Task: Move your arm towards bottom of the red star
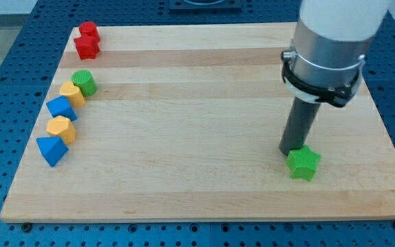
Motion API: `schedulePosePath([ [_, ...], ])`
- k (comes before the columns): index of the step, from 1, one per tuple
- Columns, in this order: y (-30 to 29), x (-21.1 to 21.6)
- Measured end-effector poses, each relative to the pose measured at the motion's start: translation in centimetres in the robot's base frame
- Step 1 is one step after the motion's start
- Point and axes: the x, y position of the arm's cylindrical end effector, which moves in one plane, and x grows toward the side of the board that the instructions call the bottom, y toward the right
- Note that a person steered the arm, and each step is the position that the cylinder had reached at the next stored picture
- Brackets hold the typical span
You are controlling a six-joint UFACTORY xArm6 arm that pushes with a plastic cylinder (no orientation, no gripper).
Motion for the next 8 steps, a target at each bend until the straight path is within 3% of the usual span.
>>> schedulePosePath([
  [4,7.0,1.2],
  [5,5.9,0.4],
  [7,-5.6,-11.9],
  [8,-11.8,-16.0],
])
